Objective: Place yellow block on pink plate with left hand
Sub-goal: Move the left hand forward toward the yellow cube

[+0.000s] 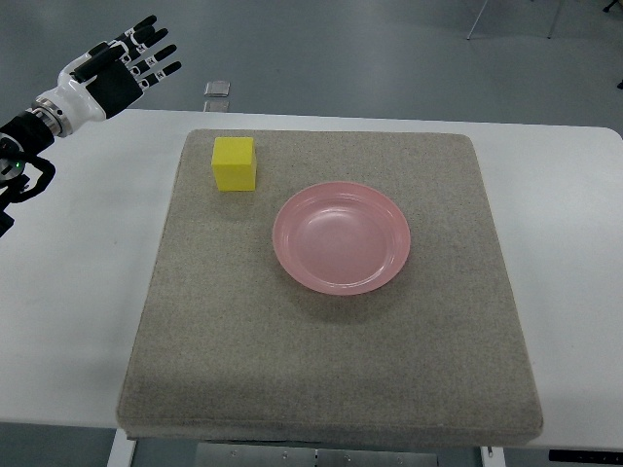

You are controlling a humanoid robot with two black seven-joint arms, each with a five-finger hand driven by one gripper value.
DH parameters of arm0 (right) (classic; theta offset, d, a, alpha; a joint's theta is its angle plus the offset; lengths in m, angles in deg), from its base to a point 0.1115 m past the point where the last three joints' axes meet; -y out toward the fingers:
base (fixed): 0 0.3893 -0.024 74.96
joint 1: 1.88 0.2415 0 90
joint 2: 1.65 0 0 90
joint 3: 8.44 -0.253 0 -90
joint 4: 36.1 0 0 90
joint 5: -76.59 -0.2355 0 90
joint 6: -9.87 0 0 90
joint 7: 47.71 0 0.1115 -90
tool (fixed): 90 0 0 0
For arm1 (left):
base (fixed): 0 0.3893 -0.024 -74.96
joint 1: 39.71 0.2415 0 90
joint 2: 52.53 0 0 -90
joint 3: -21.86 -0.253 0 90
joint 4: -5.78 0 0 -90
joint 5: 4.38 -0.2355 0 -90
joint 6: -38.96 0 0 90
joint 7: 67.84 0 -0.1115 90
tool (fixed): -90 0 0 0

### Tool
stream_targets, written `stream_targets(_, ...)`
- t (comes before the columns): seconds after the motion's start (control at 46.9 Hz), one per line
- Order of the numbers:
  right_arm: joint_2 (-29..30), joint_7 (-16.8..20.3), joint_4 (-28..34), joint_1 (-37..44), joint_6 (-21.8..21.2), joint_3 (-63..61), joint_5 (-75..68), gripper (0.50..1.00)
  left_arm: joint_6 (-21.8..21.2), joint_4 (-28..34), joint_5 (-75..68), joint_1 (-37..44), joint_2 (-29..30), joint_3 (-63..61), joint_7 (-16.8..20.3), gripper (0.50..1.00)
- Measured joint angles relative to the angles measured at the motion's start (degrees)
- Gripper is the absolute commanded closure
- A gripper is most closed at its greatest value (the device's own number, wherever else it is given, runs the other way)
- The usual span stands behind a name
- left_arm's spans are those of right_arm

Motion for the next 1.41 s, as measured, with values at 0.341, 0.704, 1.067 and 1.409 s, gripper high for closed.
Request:
stream_targets(0.341,0.0,0.0,0.0,0.0,0.0,0.0,-0.04,0.576,-0.02,0.08,-0.15,0.07,-0.01,-0.45,0.0,0.506)
stream_targets(0.704,0.0,0.0,0.0,0.0,0.0,0.0,-0.04,0.576,0.59,0.35,-0.45,-0.95,0.08,-0.73,0.32,0.506)
stream_targets(1.067,0.0,0.01,0.0,-0.01,0.0,0.0,-0.04,0.576,0.67,-0.32,-30.25,-4.82,0.89,-0.87,5.21,0.506)
stream_targets(1.409,0.0,0.01,0.0,-0.01,0.0,0.0,0.0,0.576,0.36,-6.63,-64.91,-8.38,0.89,-1.04,5.51,0.506)
